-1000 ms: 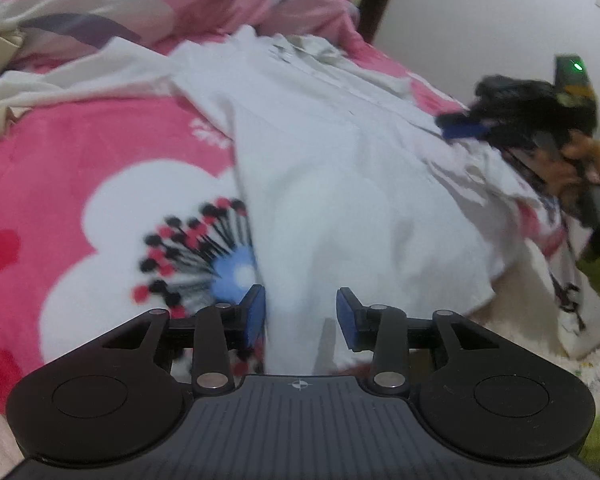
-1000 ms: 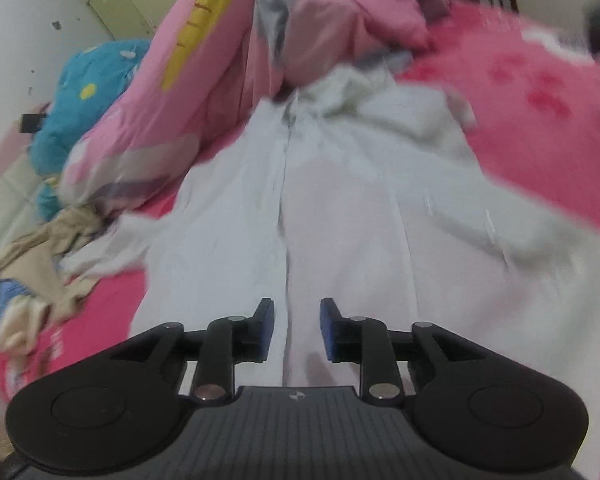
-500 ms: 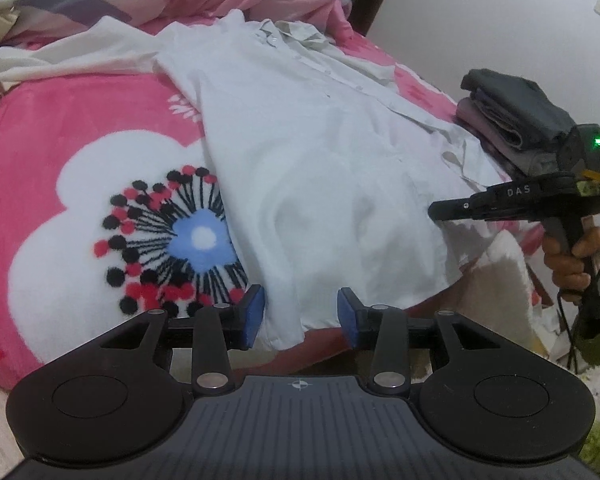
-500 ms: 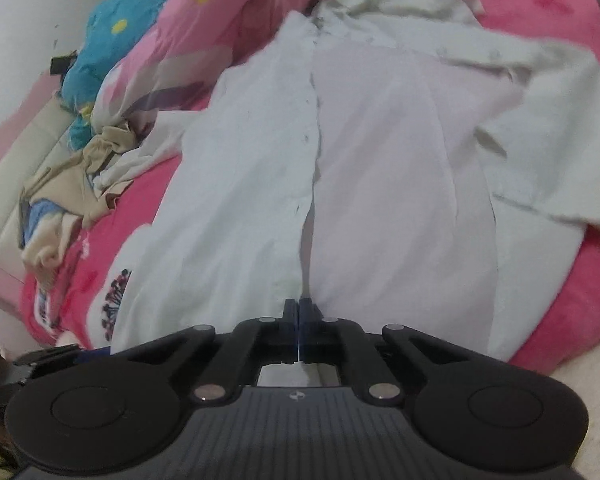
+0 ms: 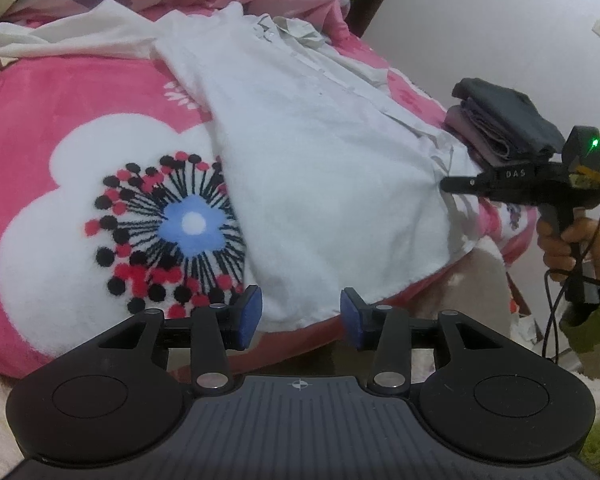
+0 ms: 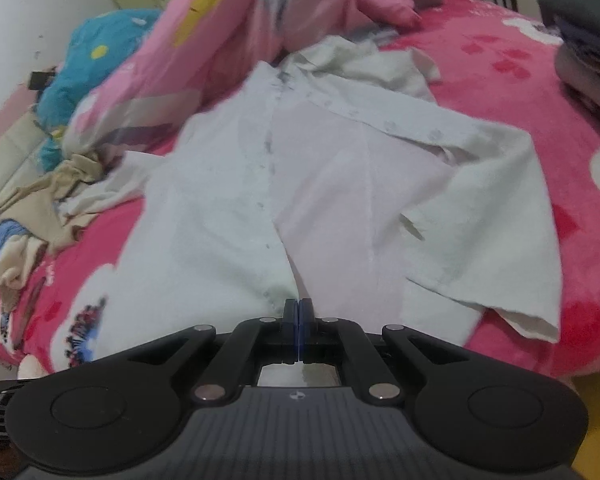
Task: Fold clothes
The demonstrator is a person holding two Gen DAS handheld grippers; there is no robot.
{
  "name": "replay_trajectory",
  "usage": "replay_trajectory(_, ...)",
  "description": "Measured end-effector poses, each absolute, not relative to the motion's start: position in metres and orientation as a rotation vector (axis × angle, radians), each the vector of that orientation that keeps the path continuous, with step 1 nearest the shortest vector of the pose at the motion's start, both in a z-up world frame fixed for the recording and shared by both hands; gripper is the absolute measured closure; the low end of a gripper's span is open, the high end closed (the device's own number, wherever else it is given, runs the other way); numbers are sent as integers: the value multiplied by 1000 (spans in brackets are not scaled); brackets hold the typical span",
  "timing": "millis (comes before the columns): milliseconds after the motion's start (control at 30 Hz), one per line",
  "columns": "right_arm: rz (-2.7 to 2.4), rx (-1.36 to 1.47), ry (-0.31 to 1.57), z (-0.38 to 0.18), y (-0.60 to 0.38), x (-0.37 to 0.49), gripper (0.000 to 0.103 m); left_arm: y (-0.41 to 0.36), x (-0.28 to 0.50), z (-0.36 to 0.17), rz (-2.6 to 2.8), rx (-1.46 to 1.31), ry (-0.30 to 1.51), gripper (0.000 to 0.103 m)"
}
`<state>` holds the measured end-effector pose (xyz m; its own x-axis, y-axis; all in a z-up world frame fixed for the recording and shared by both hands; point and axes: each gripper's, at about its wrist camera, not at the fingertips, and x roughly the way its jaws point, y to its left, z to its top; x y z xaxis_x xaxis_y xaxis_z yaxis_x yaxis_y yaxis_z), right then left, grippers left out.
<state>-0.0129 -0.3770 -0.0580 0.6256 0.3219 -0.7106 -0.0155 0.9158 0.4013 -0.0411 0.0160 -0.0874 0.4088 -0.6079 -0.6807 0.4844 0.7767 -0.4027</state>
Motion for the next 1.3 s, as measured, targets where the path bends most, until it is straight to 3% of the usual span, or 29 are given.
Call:
replay_trajectory(233,190,410,899,-70,-383,-13,103,4,-33,-92,-676,-122,943,62)
replay_trajectory(333,197,419,896,-71,-383,-10,102,-3,-31,-97,-661,-96,985,76)
replay_trajectory(433,206,425,894,-72,-384,-8,102,-5,-26,-109,-597,-102,1052,97)
replay_trajectory(500,210,426,893,-72,-384,-8,102,-2,-24,-112,-580,-144,1075,103)
replay_trajectory(700,220,427,872,-63,-387,-9,102,32,-31,-102,-776,-517,1085,103)
replay_trajectory(1033,185,414,910,-70,-384,-5,99,52,-32,-129,-685,-491,1153,103)
replay_trajectory(1100,163,417,908,-69,-388,-6,94,55,-29,-132,-681,-483,1179,103)
replay_trajectory(1167,154,446,897,-66,-393,-10,74,56,-29,-132,-676,-470,1205,101)
replay_trajectory(1200,149,453,886,-63,-395,-12,71,55,-30,-130,-676,-465,1212,100)
replay_trajectory(1300,129,427,833,-50,-397,-21,69,57,-36,-125,-690,-441,1197,84)
